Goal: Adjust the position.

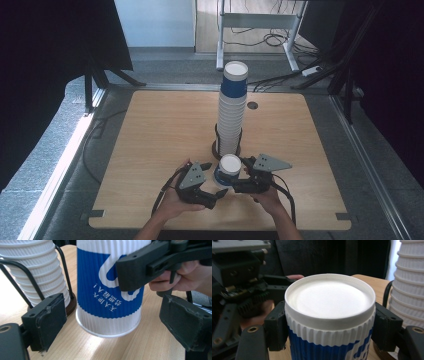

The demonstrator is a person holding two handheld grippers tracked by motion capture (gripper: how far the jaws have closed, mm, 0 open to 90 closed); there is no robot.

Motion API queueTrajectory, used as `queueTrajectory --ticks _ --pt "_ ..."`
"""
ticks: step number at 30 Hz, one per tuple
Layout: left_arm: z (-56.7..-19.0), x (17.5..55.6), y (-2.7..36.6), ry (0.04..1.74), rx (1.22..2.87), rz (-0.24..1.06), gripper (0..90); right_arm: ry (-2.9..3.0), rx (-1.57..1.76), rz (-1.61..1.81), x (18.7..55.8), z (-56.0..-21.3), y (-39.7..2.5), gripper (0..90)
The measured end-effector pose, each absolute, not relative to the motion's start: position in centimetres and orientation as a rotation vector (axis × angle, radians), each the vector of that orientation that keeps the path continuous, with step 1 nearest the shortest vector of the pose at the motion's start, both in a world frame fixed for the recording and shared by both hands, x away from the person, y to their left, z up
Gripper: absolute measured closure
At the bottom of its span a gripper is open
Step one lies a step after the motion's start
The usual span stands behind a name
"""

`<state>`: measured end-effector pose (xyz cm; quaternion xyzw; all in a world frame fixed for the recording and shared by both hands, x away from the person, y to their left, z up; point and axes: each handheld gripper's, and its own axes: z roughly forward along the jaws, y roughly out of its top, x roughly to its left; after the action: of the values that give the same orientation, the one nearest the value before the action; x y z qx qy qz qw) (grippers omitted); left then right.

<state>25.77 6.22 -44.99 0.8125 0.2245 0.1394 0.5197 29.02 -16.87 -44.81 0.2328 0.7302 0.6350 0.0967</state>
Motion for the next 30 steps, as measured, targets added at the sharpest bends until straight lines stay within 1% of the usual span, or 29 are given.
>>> queueTrajectory --ticks 8,11,16,26,30 --pt "-45.8 26.4 5.3 0.540 1.953 0.322 8.3 2.172 0.646 1.912 28.3 -44.4 -16.2 27.5" --pt "-46.1 26.4 5.0 0.533 1.951 0.349 14.3 2.179 0.638 1.919 28.3 -44.4 -16.0 27.5" --pt "-46.3 26.3 4.9 0.521 1.948 0.359 18.2 2.188 0.633 1.911 28.2 -44.4 -15.9 27.3" --pt "-46.6 26.4 4.8 0.514 1.988 0.390 20.3 2.223 0.641 1.882 28.5 -44.7 -15.9 26.4" --pt "-46.4 26.3 4.8 0.502 2.038 0.441 20.3 2.247 0.659 1.869 28.6 -44.8 -15.8 25.5"
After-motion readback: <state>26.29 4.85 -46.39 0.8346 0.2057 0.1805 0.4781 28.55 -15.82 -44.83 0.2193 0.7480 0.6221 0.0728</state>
